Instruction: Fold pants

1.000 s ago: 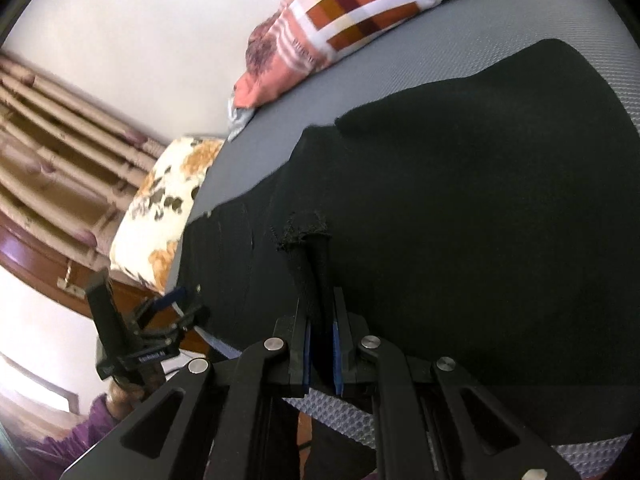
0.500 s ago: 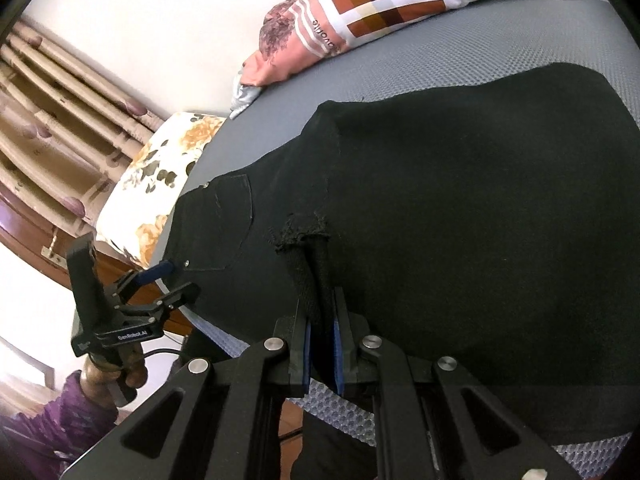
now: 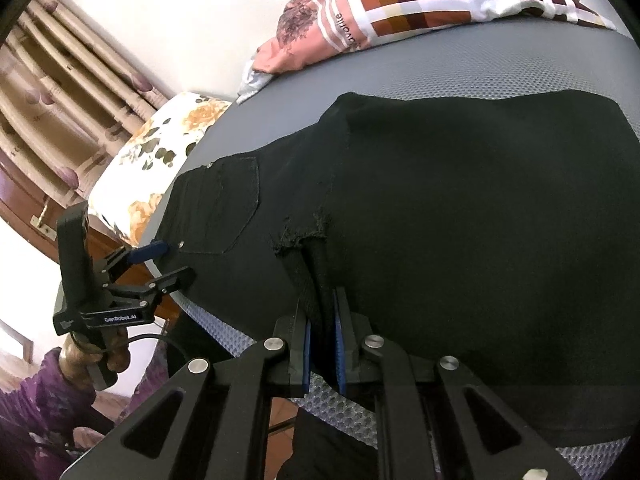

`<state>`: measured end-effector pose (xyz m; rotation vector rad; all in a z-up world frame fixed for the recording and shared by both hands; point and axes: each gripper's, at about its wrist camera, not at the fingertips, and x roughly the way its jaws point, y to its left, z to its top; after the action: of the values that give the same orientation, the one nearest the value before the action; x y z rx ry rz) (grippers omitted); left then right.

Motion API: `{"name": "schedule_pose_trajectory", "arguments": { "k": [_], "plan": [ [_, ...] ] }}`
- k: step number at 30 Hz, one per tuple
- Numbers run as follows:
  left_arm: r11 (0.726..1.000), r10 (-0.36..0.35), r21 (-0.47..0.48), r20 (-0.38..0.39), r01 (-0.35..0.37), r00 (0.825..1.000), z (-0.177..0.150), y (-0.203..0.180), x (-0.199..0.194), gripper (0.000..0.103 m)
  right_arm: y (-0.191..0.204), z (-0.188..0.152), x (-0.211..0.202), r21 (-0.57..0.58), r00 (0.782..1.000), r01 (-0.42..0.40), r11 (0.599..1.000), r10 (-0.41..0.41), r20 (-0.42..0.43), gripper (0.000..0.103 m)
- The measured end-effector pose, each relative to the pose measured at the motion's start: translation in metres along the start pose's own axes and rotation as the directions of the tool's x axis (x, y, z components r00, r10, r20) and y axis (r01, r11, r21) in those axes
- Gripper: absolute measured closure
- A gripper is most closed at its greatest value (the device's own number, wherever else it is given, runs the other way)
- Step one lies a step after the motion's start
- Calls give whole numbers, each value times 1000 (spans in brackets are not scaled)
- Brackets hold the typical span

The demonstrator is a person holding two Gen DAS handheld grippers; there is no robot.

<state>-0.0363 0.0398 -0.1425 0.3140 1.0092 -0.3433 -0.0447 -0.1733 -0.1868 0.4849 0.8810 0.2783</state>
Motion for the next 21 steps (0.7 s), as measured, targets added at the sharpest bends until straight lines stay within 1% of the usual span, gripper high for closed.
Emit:
{"name": "schedule_pose_trajectory", "arguments": {
  "k": [5, 10, 13, 15, 18, 21],
  "plan": [
    [1000, -2, -2, -1, 2, 1000, -1, 0, 1, 10, 5, -2, 2, -33, 1000, 12, 999, -12, -4, 89],
    [1000, -2, -2, -2, 2, 1000, 0, 0, 0, 10, 11, -4, 4, -65, 1000, -1, 998, 0, -19, 83],
    [1000, -2, -2, -2, 2, 1000, 0, 0, 0, 10, 17, -6, 6, -100, 999, -21, 995, 17, -42, 77],
    [1000, -2, -2, -2, 2, 1000, 0, 0, 0, 10, 19, -7, 6, -115, 998, -37, 993, 31, -51, 71],
    [1000, -2, -1, -1, 2, 1000, 1, 1, -1, 10, 24, -8, 5, -128, 995, -92, 988, 85, -58, 62],
    [1000, -7, -4, -1, 7, 1000, 0, 1, 0, 10, 29, -8, 2, -146, 993, -112, 983, 106, -48, 61]
  ]
}}
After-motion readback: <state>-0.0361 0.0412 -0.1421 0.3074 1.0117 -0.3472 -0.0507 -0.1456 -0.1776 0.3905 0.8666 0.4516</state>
